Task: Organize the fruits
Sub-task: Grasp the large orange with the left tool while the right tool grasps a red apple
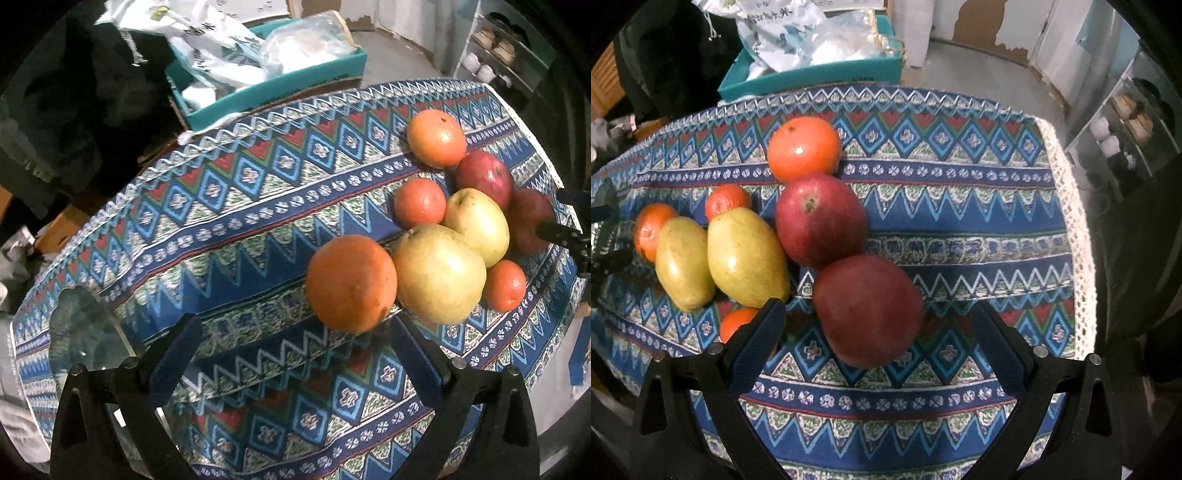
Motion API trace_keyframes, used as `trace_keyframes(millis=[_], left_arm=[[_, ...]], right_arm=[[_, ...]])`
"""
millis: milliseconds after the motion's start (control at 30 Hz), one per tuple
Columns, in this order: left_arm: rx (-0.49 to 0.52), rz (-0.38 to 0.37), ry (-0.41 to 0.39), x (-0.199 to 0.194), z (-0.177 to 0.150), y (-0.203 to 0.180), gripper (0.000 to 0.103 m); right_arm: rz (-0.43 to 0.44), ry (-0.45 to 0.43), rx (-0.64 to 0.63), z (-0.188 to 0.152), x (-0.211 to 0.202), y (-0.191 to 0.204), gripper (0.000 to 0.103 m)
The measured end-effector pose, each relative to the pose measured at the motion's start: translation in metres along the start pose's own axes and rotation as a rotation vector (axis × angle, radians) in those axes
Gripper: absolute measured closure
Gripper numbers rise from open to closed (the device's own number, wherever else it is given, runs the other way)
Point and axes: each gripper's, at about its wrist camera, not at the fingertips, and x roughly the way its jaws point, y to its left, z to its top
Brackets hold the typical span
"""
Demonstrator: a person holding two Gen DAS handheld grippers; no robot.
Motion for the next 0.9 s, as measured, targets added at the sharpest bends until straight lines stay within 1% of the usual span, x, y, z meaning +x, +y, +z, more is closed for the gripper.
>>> trace_keyframes(millis=[167, 300, 400, 467, 533, 633, 733, 767, 833, 900], left_arm=[[0.028, 0.006, 0.029, 0.016, 0.005, -0.006, 0.001], [0.022, -0.036, 0.042, 0.025, 0.008, -0.006, 0.001], [0.037, -0.048, 0.048, 0.032, 0.011, -0.009, 0.001], [0.051, -0.043, 0.052, 0.039, 0.012, -0.011, 0.001], [0.050, -0.051, 0.043, 0.041, 0.012, -0.009, 0.001], [0.037, -0.071, 0.046, 0.046, 0.015, -0.005, 0.001], [0.031, -0.094, 0.030, 0.050, 0.017, 0.000, 0.001], [0.032, -0.099, 0.025, 0.051, 0.016, 0.001, 0.002], [0.034, -0.125, 0.012, 0.049, 0.016, 0.002, 0.010], [0.023, -0.171, 0.014, 0.047, 0.015, 0.002, 0.028]], right_arm=[[0.007, 0.039, -0.005, -0.002, 0.019, -0.002, 0.009], [0.020, 0.060, -0.007, -0.001, 0.031, -0.003, 0.014], [0.036, 0.061, -0.006, 0.002, 0.037, -0.002, 0.019], [0.046, 0.059, -0.013, 0.006, 0.040, 0.002, 0.025], [0.046, 0.060, -0.023, 0.008, 0.041, 0.004, 0.029], [0.037, 0.057, -0.026, 0.013, 0.045, 0.008, 0.029], [0.041, 0.055, -0.020, 0.016, 0.047, 0.010, 0.030], [0.043, 0.055, -0.017, 0.014, 0.046, 0.009, 0.030], [0.043, 0.054, -0.015, 0.012, 0.044, 0.007, 0.030], [0.031, 0.049, -0.020, 0.009, 0.043, 0.006, 0.030]])
